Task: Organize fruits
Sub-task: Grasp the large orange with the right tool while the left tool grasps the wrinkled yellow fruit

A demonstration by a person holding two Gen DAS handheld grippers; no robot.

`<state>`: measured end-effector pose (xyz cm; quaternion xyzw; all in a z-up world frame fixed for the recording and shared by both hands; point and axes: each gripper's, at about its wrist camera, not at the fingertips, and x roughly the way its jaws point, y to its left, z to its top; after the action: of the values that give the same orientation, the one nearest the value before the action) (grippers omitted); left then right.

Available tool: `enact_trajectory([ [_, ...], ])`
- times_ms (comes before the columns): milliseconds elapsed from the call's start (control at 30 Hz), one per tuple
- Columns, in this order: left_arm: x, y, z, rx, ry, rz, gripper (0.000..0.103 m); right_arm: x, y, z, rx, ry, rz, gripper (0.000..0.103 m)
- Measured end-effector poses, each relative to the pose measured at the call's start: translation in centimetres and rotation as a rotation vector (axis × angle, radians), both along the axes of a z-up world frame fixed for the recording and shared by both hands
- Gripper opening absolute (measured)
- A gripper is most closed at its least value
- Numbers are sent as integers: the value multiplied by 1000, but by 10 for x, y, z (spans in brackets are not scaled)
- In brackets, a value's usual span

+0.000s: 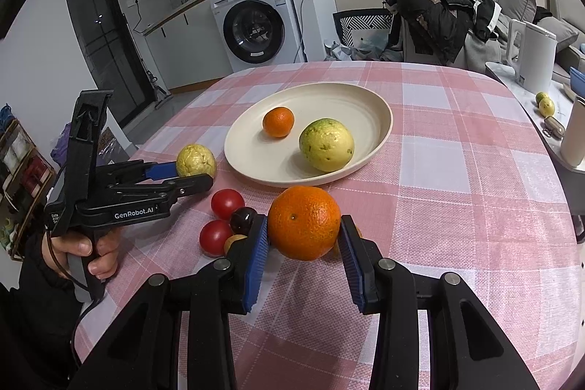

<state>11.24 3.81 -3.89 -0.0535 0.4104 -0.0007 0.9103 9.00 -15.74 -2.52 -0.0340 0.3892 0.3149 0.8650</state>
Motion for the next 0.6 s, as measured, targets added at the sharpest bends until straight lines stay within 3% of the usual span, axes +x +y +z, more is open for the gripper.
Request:
enact_trajectory([
  [600,-13,1,15,1,-74,3,49,8,-4,4,28,-12,-37,39],
])
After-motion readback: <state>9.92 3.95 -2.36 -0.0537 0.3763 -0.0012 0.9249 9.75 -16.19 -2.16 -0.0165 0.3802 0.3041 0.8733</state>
